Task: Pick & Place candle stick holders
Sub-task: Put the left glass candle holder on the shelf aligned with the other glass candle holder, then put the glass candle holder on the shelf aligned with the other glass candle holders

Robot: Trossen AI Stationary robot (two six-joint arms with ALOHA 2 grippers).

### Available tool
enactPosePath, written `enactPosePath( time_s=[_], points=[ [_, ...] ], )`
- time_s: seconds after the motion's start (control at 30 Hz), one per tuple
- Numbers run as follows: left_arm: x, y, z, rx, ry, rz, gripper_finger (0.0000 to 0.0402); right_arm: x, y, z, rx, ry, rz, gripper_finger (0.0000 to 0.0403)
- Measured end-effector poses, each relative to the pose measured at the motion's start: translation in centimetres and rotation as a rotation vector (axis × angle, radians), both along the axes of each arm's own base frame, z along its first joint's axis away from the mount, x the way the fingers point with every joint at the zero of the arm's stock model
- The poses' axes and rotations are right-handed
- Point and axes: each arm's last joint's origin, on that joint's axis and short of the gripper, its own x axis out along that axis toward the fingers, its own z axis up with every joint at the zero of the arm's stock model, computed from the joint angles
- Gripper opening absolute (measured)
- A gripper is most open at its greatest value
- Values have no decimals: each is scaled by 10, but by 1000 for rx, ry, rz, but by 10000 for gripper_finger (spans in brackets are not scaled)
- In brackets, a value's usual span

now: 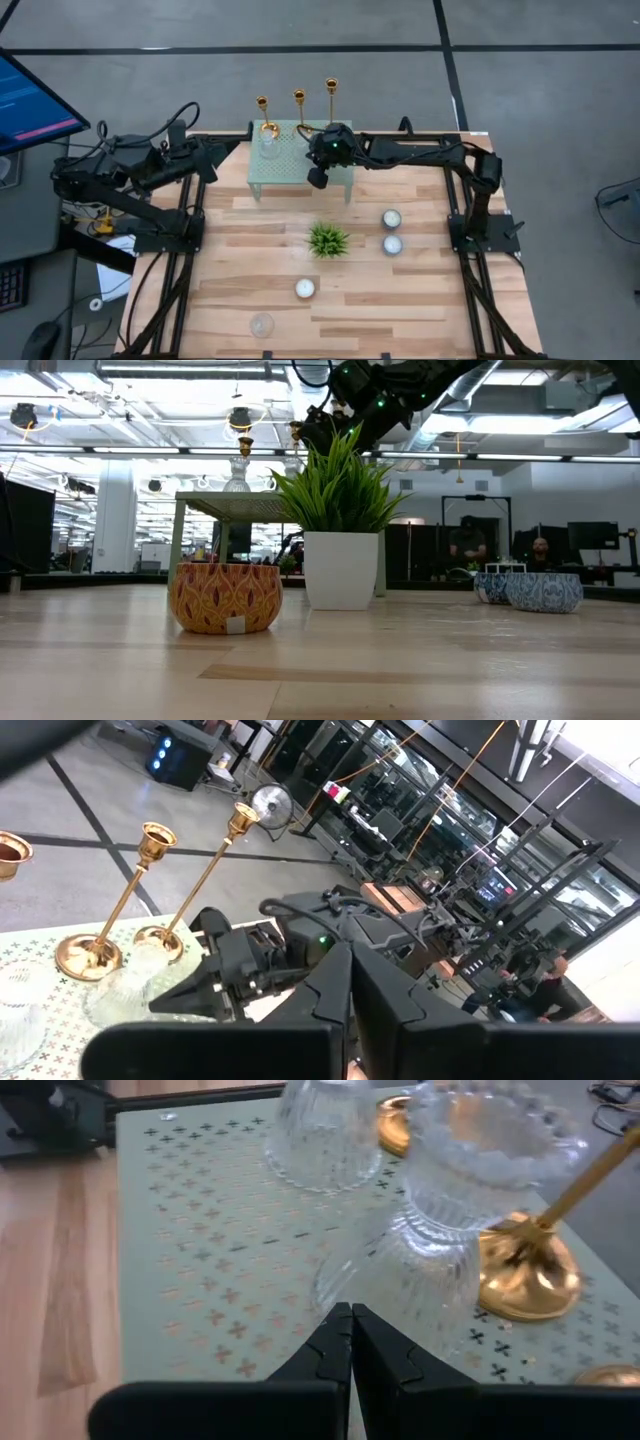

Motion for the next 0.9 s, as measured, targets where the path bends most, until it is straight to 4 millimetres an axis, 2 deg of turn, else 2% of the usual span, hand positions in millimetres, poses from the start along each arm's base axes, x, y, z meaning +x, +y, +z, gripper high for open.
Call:
enactPosePath(
  time_s=[0.2,0.3,0.37,0.5,0.67,0.77,0.9],
  points=[
    [1,-1,0,-2,0,-47,8,-3,4,4,14,16,4,0],
    [2,-6,-2,25,32,-219,8,-11,14,25,30,47,35,0],
    [4,-9,-6,26,81,-342,8,-19,23,48,23,39,59,0],
    [12,-16,-19,-34,194,-518,8,-49,42,98,-2,28,98,0],
    [28,-27,-35,-94,356,-745,8,-102,62,157,-44,-67,98,0],
    [40,-32,-42,-109,404,-827,8,-134,73,182,-70,-131,93,0],
    [55,-35,-49,-82,451,-805,8,-171,86,205,-59,-218,96,0]
  ],
)
